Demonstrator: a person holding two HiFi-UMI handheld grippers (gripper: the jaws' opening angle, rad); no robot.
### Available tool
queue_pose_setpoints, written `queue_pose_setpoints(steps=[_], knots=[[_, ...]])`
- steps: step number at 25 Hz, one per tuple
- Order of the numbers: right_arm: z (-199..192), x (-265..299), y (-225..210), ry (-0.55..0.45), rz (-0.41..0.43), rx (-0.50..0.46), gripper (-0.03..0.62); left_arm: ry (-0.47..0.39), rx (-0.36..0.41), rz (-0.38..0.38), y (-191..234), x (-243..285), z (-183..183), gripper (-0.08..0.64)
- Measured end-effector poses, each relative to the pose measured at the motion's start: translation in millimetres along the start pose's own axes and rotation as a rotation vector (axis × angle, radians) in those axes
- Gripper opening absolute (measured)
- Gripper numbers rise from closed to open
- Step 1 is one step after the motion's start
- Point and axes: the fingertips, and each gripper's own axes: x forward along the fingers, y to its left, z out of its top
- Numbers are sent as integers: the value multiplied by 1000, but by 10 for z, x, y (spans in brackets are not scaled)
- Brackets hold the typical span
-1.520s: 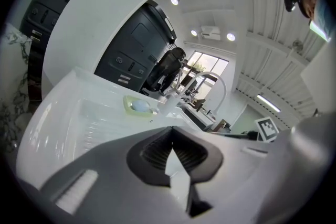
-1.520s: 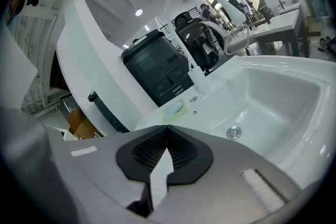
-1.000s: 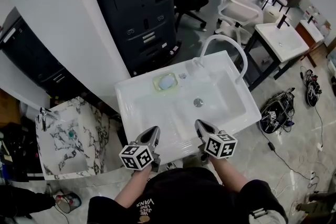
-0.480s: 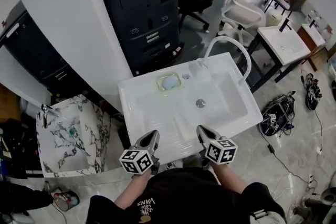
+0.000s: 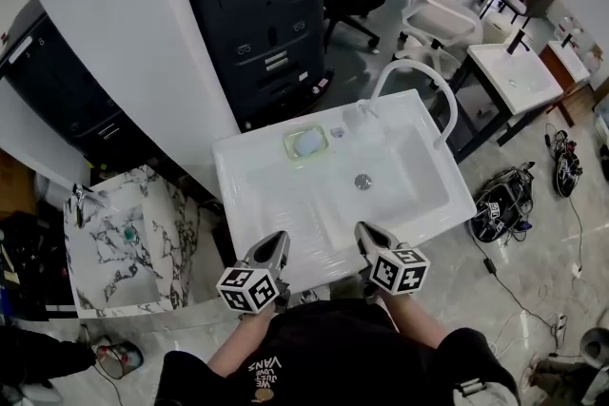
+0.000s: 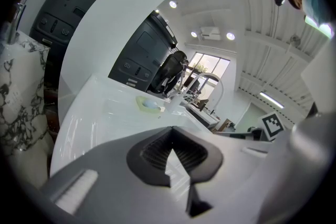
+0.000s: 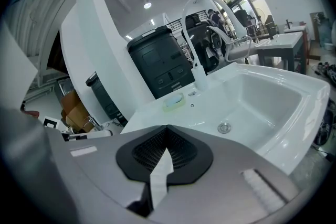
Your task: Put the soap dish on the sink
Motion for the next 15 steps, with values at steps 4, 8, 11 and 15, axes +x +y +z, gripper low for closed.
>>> queue_pose_setpoints(steps=[4,8,11,15], knots=[[7,6,3,4,1,2,2,1,-1,2,-8,-1,-1,52],[24,23,8,4,6,5,2,2,-4,4,-13,9,-6,52],[35,34,-5,5,7,4,2,3,-5,4,-17,21,-9,52],[43,46,-41,5,11,3,2,4,-2,8,-17,48,-23,52]])
